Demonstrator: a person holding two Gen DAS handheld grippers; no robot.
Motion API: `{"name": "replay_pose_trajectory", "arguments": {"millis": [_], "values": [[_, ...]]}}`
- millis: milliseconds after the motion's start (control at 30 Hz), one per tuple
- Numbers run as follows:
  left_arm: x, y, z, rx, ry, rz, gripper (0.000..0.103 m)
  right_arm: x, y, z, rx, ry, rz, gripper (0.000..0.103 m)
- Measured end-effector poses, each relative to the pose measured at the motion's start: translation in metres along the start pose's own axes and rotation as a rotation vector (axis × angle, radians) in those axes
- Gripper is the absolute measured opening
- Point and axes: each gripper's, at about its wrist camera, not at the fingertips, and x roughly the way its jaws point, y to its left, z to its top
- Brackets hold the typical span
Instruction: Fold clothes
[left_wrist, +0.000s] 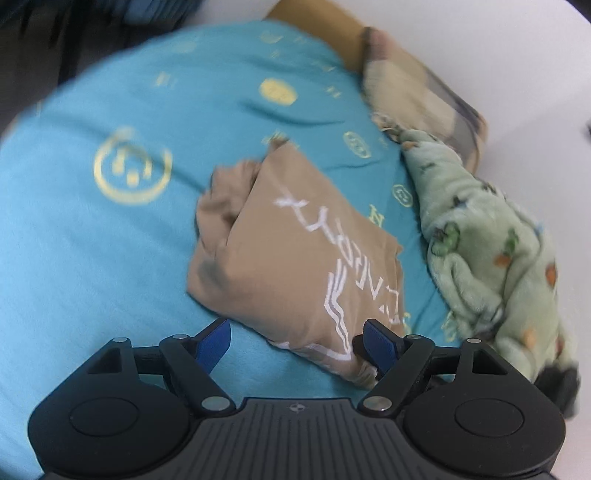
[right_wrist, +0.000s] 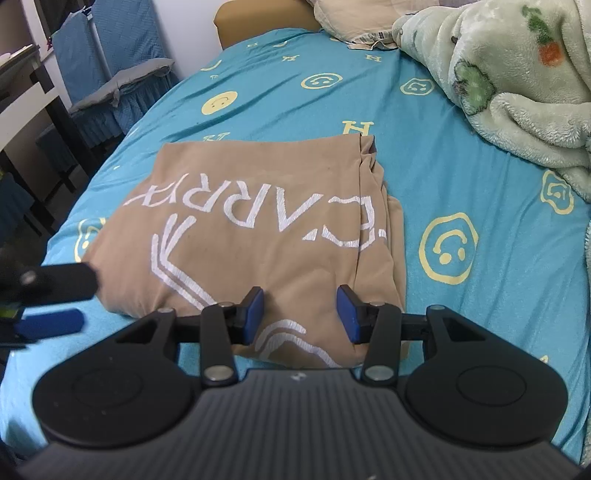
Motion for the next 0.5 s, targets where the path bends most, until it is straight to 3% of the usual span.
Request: {"name": "replay_pose_trajectory", "arguments": {"millis": [100, 267, 367, 433, 500], "values": [[0.020, 0.015, 0.004, -0.107, 0.021, -0.005, 0.080, 0.001, 0.000, 0.000, 0.004, 0.003, -0.001, 0.046], [0.036, 0.028, 0.011, -0.188, -0.008, -0.008, 0.071, 0.001, 0.000, 0.000, 0.003, 0.002, -0.001, 0.046], [0.037, 0.032, 0.014, -0.209, -0.018, -0.016, 0.060, 0.001, 0.001, 0.000, -0.005, 0.000, -0.009, 0.046], [0.034, 0.030, 0.013, -0.191, -0.032, -0.007, 0.046, 0.002, 0.001, 0.000, -0.015, -0.001, -0.014, 0.046], [0.031, 0.028, 0.013, -0.181, -0.049, -0.008, 0.038, 0.001, 0.001, 0.000, -0.006, -0.003, -0.018, 0.046]]}}
